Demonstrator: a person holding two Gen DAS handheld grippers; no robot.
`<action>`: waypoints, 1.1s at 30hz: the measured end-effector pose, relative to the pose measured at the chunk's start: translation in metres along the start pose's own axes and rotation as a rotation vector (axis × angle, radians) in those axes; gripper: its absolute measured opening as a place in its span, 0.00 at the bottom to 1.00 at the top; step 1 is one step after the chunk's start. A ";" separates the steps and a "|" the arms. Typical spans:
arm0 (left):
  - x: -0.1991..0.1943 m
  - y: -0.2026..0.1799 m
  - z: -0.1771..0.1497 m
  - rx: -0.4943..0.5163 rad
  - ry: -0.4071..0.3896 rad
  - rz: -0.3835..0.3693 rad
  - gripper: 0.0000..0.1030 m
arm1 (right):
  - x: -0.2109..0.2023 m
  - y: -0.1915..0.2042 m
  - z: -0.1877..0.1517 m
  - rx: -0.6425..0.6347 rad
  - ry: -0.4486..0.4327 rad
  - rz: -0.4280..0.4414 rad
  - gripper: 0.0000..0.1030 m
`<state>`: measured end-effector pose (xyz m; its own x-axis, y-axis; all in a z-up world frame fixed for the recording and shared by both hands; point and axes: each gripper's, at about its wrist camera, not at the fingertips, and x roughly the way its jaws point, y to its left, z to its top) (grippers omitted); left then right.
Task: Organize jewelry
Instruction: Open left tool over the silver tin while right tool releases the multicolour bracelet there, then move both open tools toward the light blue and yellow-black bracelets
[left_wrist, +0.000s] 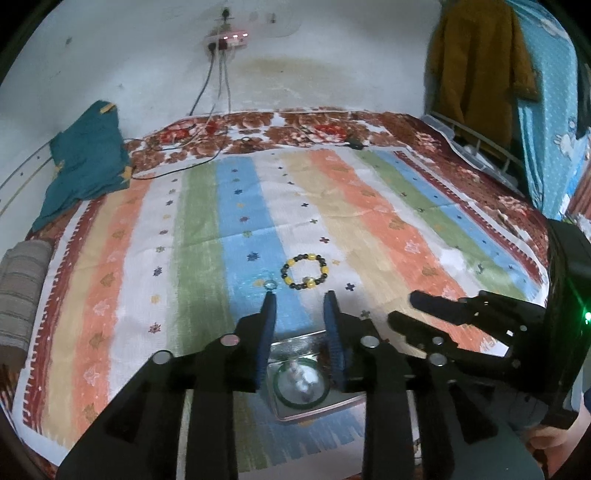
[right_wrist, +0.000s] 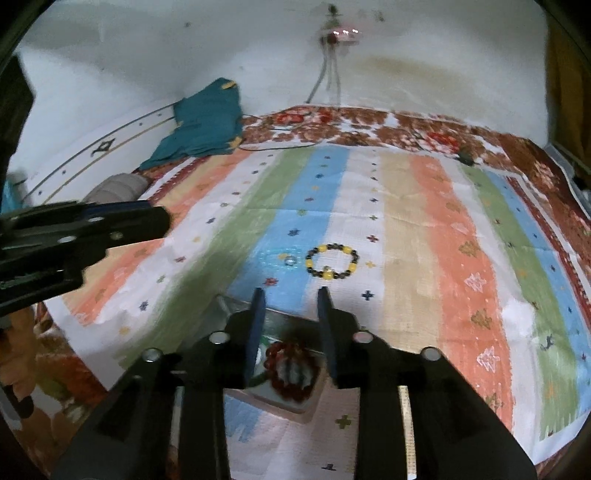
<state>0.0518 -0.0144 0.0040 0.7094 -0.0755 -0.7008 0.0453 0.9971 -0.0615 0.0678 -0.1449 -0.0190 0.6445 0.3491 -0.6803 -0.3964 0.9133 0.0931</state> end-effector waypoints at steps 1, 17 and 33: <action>0.001 0.002 0.001 -0.006 0.000 0.006 0.29 | 0.001 -0.003 0.000 0.009 0.003 -0.007 0.30; 0.015 0.022 0.009 -0.080 0.027 0.080 0.63 | 0.010 -0.021 0.008 0.049 0.019 -0.061 0.55; 0.037 0.037 0.016 -0.120 0.066 0.109 0.86 | 0.026 -0.038 0.021 0.106 0.030 -0.081 0.75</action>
<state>0.0909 0.0194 -0.0134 0.6572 0.0282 -0.7532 -0.1162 0.9911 -0.0644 0.1137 -0.1665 -0.0247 0.6506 0.2686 -0.7103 -0.2716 0.9558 0.1126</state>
